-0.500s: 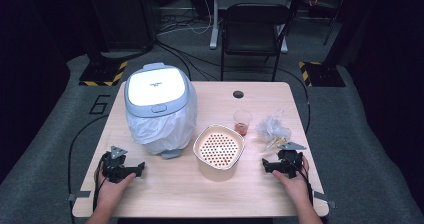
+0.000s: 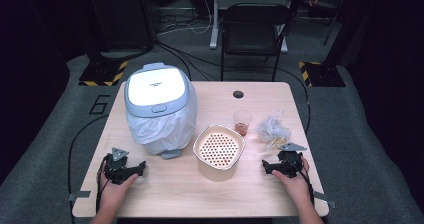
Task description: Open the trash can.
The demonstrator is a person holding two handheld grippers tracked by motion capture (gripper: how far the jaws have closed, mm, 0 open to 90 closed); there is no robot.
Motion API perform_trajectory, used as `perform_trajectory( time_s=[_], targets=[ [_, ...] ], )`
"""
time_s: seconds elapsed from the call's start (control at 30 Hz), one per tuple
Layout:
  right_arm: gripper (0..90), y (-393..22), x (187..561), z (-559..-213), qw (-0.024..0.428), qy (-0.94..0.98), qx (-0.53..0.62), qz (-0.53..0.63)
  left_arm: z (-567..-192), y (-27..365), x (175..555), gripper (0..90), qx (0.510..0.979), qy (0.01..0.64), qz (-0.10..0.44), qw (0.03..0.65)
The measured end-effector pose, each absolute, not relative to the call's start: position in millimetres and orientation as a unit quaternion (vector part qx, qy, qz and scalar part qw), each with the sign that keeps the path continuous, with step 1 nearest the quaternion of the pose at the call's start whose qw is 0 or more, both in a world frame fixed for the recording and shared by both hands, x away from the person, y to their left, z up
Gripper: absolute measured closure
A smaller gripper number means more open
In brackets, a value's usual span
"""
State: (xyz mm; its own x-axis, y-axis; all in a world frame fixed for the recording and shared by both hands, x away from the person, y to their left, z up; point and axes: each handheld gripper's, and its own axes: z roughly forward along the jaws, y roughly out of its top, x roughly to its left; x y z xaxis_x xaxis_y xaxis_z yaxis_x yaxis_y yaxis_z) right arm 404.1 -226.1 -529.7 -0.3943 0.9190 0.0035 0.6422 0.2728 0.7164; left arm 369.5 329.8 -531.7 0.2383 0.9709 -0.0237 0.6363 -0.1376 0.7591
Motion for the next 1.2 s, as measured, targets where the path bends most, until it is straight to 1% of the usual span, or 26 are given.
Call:
perform_trajectory(
  time_s=[0.13, 0.2, 0.23, 0.27, 0.3, 0.33, 0.37, 0.47, 0.6, 0.63, 0.67, 0.7, 0.8, 0.9, 1.03, 1.2],
  targets=[
    [0.0, -226.1, 403.6, -529.7, 0.215, 0.768, 0.508, 0.325, -530.4, 327.6, 366.8, 18.1, 0.712, 0.566, 0.247, 0.334],
    [0.0, -226.1, 403.6, -529.7, 0.214, 0.769, 0.508, 0.325, -529.6, 327.5, 365.8, 24.4, 0.714, 0.564, 0.248, 0.332],
    [0.0, -226.1, 403.6, -529.7, 0.215, 0.769, 0.508, 0.325, -528.7, 326.7, 364.8, 29.6, 0.715, 0.562, 0.251, 0.332],
    [0.0, -226.1, 403.6, -529.7, 0.215, 0.769, 0.508, 0.325, -528.0, 324.6, 363.0, 29.6, 0.716, 0.563, 0.244, 0.334],
    [0.0, -226.1, 403.5, -529.7, 0.214, 0.768, 0.508, 0.325, -526.8, 323.6, 362.4, 32.6, 0.718, 0.562, 0.243, 0.332],
    [0.0, -226.1, 403.5, -529.7, 0.214, 0.769, 0.508, 0.325, -526.5, 321.6, 362.2, 32.8, 0.714, 0.564, 0.241, 0.337],
    [0.0, -226.1, 403.4, -529.6, 0.214, 0.768, 0.508, 0.325, -524.1, 317.7, 360.4, 39.5, 0.718, 0.560, 0.230, 0.344],
    [0.0, -225.9, 403.3, -529.8, 0.215, 0.768, 0.508, 0.325, -520.8, 311.4, 358.0, 44.6, 0.722, 0.555, 0.223, 0.349],
    [0.0, -226.1, 403.3, -529.7, 0.216, 0.768, 0.508, 0.325, -508.9, 296.0, 351.9, 44.9, 0.729, 0.537, 0.212, 0.368],
    [0.0, -226.2, 403.4, -529.7, 0.216, 0.768, 0.508, 0.324, -505.8, 290.4, 350.6, 45.3, 0.733, 0.529, 0.218, 0.367],
    [0.0, -226.0, 403.4, -529.8, 0.216, 0.768, 0.508, 0.326, -503.9, 287.3, 350.1, 48.8, 0.738, 0.527, 0.217, 0.362],
    [0.0, -226.0, 403.3, -529.7, 0.215, 0.768, 0.508, 0.326, -503.7, 282.5, 350.4, 50.3, 0.736, 0.525, 0.220, 0.365],
    [0.0, -226.2, 403.4, -529.8, 0.216, 0.768, 0.508, 0.325, -503.6, 271.7, 351.9, 51.7, 0.742, 0.518, 0.205, 0.375],
    [0.0, -226.1, 403.3, -529.8, 0.216, 0.768, 0.508, 0.324, -502.8, 259.2, 353.2, 51.7, 0.748, 0.511, 0.190, 0.378],
    [0.0, -226.0, 403.3, -529.8, 0.216, 0.768, 0.508, 0.324, -499.5, 250.9, 355.7, 50.8, 0.737, 0.517, 0.186, 0.394],
    [0.0, -226.0, 403.3, -529.7, 0.215, 0.768, 0.508, 0.325, -496.9, 243.7, 359.2, 52.7, 0.741, 0.509, 0.189, 0.394]
  ],
)
